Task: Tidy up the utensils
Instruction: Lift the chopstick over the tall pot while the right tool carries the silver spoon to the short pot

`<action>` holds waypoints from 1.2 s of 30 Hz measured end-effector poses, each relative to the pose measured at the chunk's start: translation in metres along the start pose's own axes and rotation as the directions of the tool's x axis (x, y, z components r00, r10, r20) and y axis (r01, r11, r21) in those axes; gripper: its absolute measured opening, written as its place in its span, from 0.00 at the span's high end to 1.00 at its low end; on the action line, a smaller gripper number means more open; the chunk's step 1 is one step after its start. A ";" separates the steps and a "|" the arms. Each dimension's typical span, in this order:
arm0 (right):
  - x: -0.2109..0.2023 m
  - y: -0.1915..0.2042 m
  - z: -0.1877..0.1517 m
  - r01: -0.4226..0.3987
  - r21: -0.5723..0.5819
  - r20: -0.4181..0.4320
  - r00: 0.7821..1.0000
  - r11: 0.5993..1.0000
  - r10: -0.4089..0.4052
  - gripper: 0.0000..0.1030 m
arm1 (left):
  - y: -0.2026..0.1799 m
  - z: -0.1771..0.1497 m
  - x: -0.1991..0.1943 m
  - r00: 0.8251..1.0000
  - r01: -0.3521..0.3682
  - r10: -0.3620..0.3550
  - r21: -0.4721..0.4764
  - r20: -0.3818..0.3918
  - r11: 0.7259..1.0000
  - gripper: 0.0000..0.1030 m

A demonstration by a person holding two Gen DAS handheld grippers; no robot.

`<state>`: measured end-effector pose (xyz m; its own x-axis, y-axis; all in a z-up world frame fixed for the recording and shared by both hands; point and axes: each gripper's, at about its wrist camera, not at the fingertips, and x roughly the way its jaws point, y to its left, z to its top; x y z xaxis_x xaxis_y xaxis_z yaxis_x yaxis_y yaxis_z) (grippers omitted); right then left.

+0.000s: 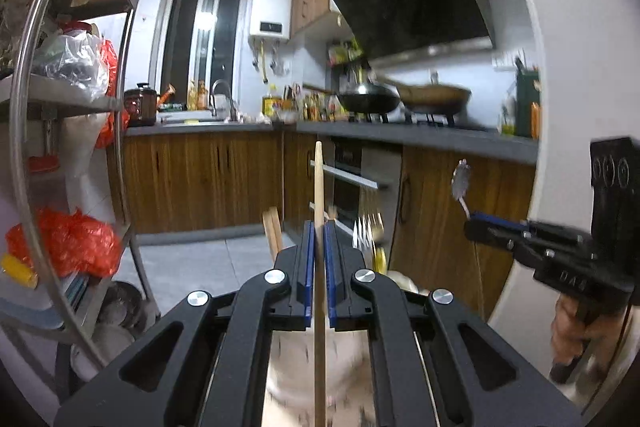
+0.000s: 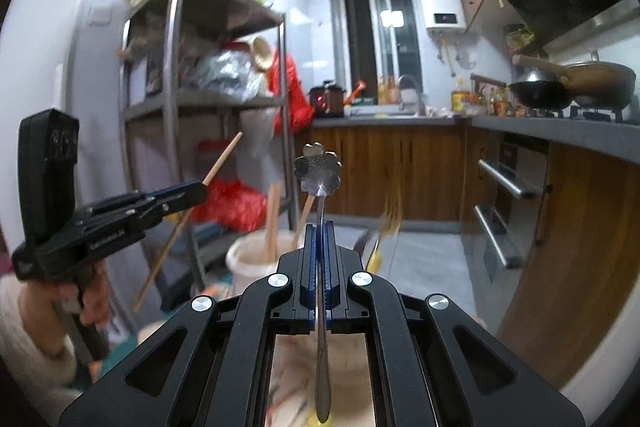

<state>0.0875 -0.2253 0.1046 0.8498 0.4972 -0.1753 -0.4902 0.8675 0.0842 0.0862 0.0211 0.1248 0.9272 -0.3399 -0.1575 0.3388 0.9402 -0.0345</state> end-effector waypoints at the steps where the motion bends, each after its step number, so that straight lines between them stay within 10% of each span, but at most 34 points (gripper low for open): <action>1: 0.004 -0.002 0.004 0.007 0.014 0.013 1.000 1.000 -0.007 0.96 | 0.003 0.006 0.007 1.000 -0.003 0.003 -0.019 0.021 1.000 0.95; 23: 0.080 -0.033 -0.016 0.121 0.121 0.061 0.990 0.985 -0.130 0.96 | 0.007 -0.009 0.074 0.986 -0.093 0.099 -0.053 0.130 0.994 0.95; 36: 0.063 -0.043 -0.046 0.142 0.208 -0.072 0.989 0.968 -0.129 0.96 | 0.027 -0.046 0.050 0.989 -0.142 0.137 -0.100 -0.059 0.985 0.95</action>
<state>0.1534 -0.2322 0.0446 0.8898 0.3786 -0.2549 -0.3136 0.9129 0.2612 0.1349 0.0303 0.0708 0.9538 -0.2062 -0.2183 0.1858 0.9763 -0.1106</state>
